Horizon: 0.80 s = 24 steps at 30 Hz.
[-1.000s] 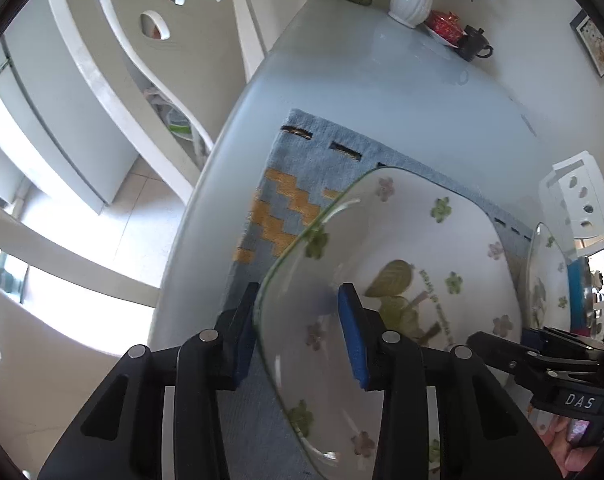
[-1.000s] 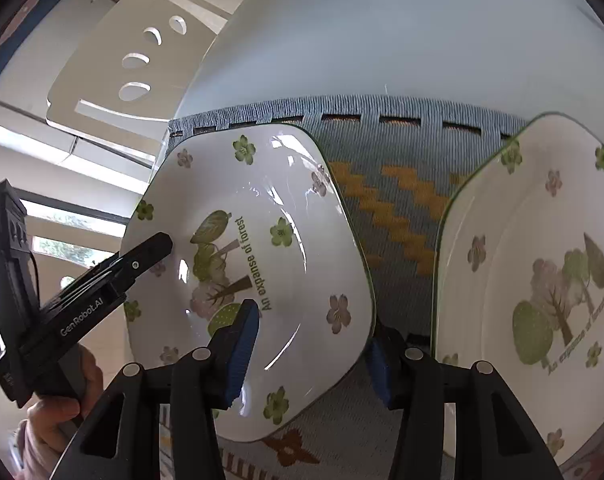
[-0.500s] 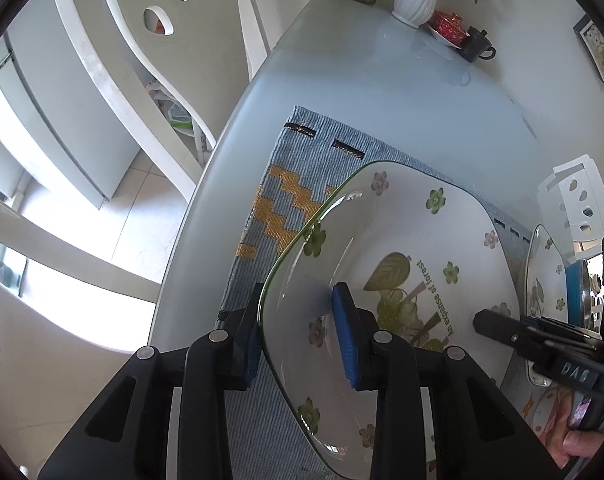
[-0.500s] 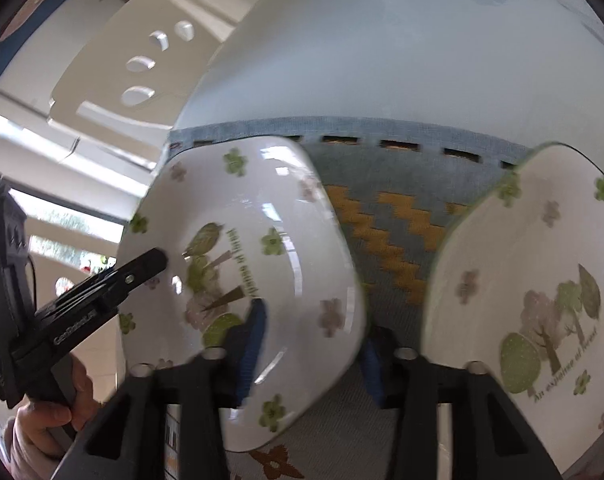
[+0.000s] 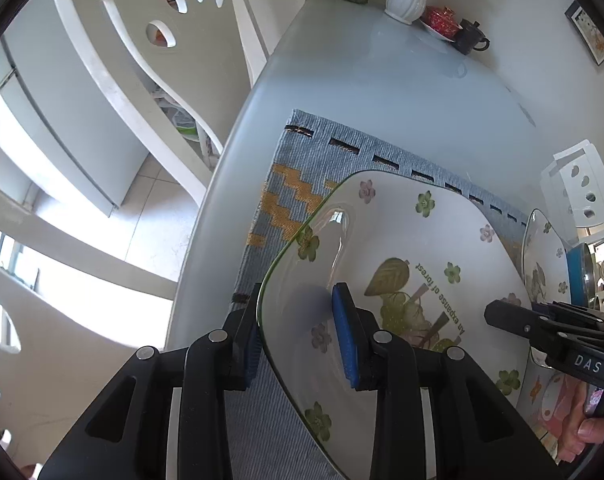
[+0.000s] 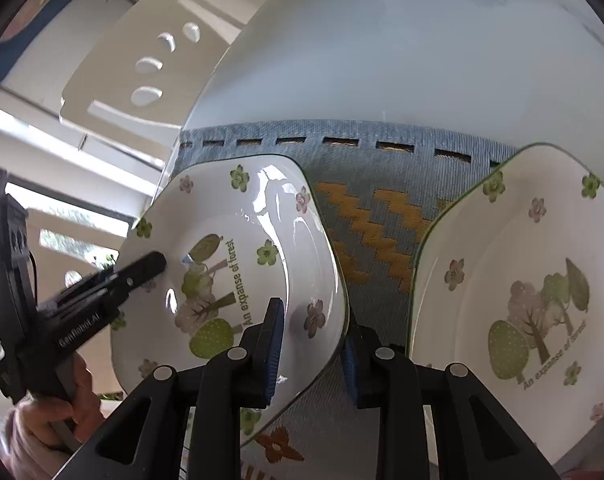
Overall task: Organize plates and bowls
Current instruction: 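Lift the hexagonal plate with both grippers and carry it over the Sunflower plate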
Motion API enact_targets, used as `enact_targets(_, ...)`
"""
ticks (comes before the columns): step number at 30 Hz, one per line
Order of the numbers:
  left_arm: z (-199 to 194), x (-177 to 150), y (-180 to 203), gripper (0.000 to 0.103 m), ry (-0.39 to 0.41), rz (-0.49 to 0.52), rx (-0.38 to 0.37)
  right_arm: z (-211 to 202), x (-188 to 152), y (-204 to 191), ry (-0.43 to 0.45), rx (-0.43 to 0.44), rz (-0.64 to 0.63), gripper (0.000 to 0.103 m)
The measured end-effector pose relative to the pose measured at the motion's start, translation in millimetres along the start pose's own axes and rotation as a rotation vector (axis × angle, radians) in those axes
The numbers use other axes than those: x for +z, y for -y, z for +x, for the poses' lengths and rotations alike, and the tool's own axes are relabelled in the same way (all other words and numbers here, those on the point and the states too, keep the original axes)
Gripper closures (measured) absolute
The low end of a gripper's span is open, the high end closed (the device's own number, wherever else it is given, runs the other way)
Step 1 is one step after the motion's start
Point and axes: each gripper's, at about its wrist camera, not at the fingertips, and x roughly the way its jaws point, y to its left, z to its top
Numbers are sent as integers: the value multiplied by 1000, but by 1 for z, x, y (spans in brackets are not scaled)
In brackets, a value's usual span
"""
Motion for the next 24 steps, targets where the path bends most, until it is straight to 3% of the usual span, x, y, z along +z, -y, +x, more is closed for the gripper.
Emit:
enact_targets(14, -37, -24, 17, 74, 17, 47, 4, -32, -31, -1, 19, 18, 2, 76)
enact_targets(24, -66, -58, 42, 74, 27, 80, -9, -70, -76, 10, 46, 22, 20, 76)
